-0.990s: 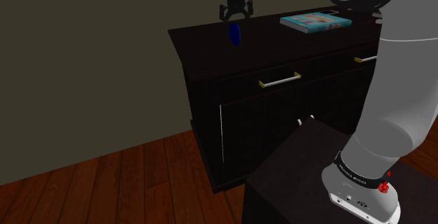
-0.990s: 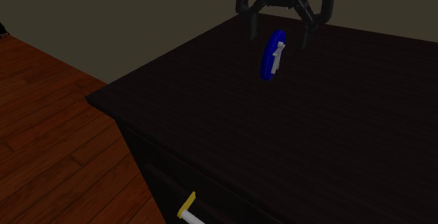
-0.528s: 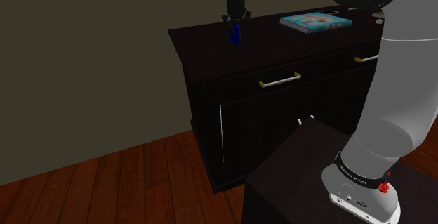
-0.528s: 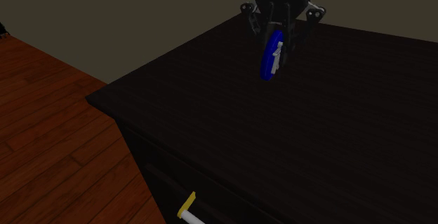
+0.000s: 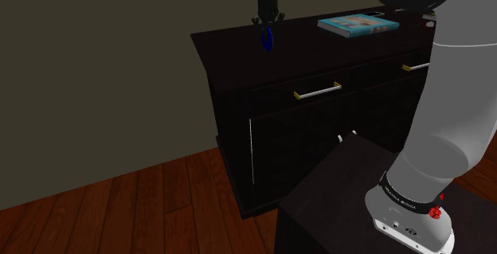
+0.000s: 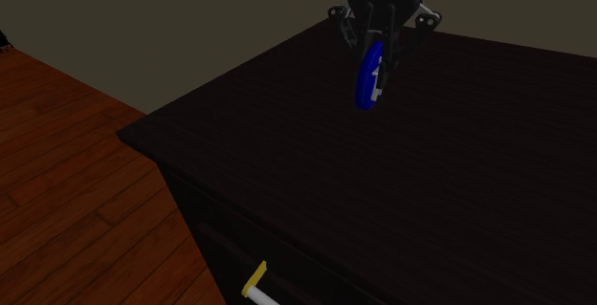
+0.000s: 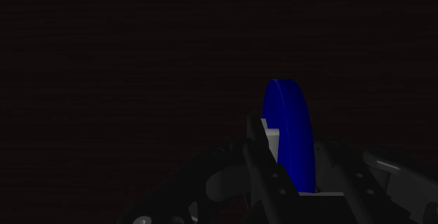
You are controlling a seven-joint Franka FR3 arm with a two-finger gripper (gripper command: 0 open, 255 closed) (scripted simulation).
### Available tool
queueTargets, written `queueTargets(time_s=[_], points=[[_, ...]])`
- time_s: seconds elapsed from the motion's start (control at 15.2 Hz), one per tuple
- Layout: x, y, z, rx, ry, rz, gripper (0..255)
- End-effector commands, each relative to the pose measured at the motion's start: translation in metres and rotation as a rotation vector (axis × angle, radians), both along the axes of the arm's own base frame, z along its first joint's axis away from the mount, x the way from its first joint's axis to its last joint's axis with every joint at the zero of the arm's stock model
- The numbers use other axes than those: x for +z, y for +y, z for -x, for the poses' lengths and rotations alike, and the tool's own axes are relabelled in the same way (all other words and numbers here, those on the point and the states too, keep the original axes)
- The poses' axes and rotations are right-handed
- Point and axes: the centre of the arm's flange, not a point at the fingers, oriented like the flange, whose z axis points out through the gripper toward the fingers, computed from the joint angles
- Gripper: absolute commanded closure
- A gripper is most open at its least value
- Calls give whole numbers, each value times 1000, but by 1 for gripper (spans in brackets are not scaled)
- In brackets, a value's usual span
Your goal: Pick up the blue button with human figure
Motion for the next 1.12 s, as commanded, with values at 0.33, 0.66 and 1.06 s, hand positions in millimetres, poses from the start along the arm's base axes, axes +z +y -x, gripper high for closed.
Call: queueTargets(time_s=[0.33,0.66,1.06], points=[[31,0,0,0,1,0,255],[57,0,0,0,1,0,255],[79,0,0,0,1,0,255]])
